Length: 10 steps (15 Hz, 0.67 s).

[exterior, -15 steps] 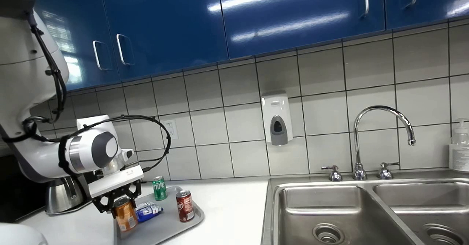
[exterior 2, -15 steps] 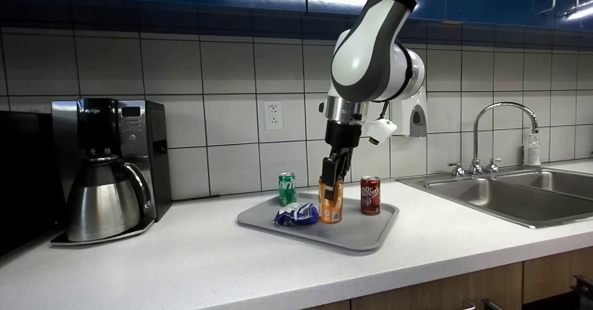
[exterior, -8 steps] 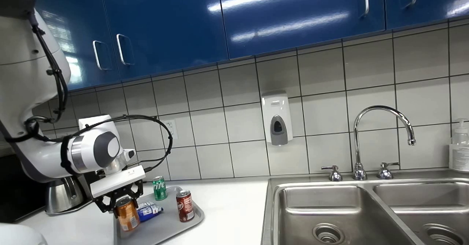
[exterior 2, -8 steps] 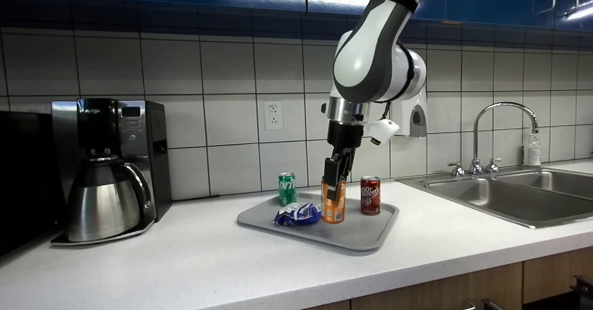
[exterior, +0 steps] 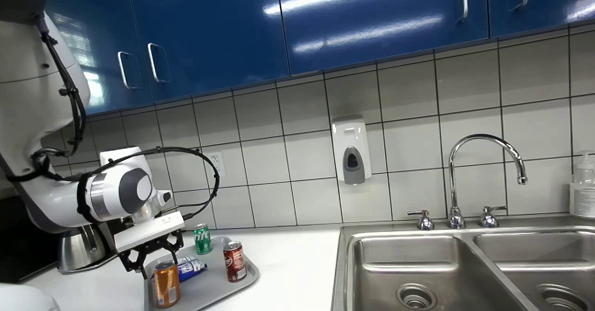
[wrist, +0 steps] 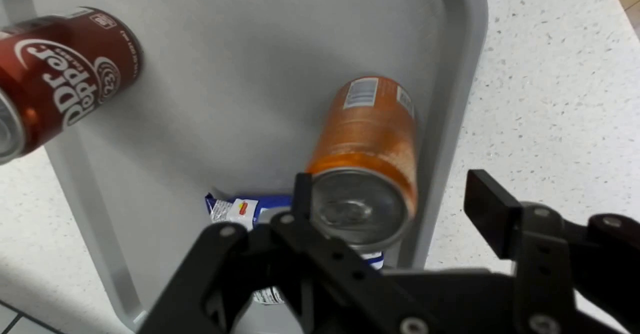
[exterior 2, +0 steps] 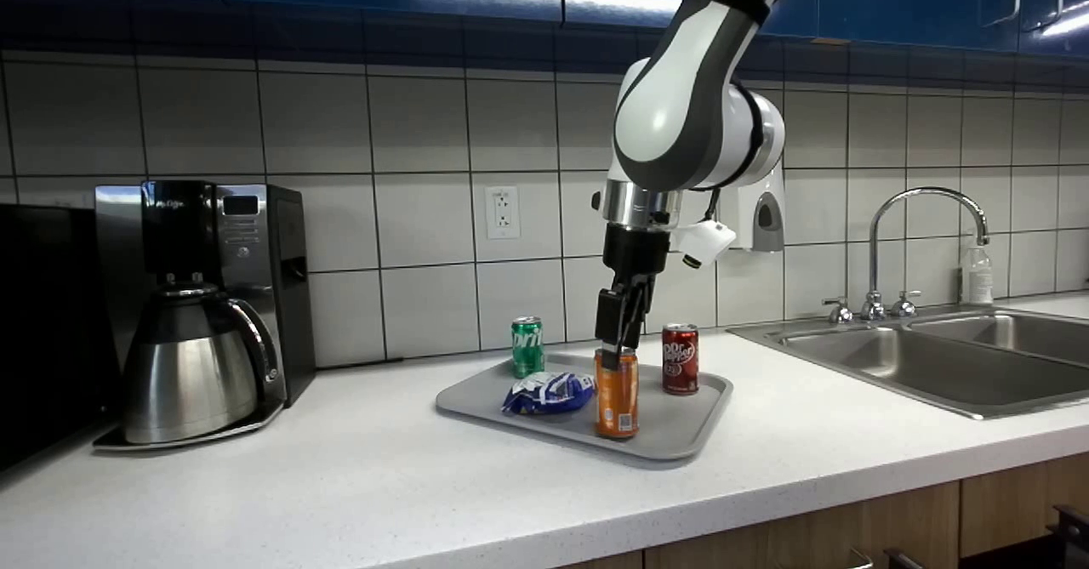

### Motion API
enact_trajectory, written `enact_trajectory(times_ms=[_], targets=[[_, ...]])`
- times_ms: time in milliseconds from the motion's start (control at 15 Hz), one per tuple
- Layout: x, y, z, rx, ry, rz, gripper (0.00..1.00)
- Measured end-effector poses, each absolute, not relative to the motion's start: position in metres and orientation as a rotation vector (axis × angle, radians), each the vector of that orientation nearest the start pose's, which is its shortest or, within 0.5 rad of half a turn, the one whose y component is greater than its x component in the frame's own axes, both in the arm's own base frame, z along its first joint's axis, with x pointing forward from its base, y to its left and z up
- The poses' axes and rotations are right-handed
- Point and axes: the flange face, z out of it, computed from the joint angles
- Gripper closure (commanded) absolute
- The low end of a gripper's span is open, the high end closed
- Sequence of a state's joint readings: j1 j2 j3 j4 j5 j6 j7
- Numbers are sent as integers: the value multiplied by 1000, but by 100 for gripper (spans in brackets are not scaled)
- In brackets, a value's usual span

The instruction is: Move the soda cans on the table onto the tray

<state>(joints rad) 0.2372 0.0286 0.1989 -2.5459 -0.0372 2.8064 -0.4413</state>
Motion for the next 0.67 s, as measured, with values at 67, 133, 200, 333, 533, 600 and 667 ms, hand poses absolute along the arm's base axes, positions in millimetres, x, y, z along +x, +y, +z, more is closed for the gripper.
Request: enact_trajectory(times_ms=[67,133,200,333,533,600,667], targets=[[432,204,283,-2813,-1375,-366,0],[432,204,284,-2814,-1373,-367,0],[432,204,284,-2814,-1373,-368,0],[432,204,284,-2815,-1372,-368,0],[432,204,285,-2816,-1368,-371,0],[433,204,286,-2820,-1358,-379,0],[433,204,289,-2825,-1341,-395,0]])
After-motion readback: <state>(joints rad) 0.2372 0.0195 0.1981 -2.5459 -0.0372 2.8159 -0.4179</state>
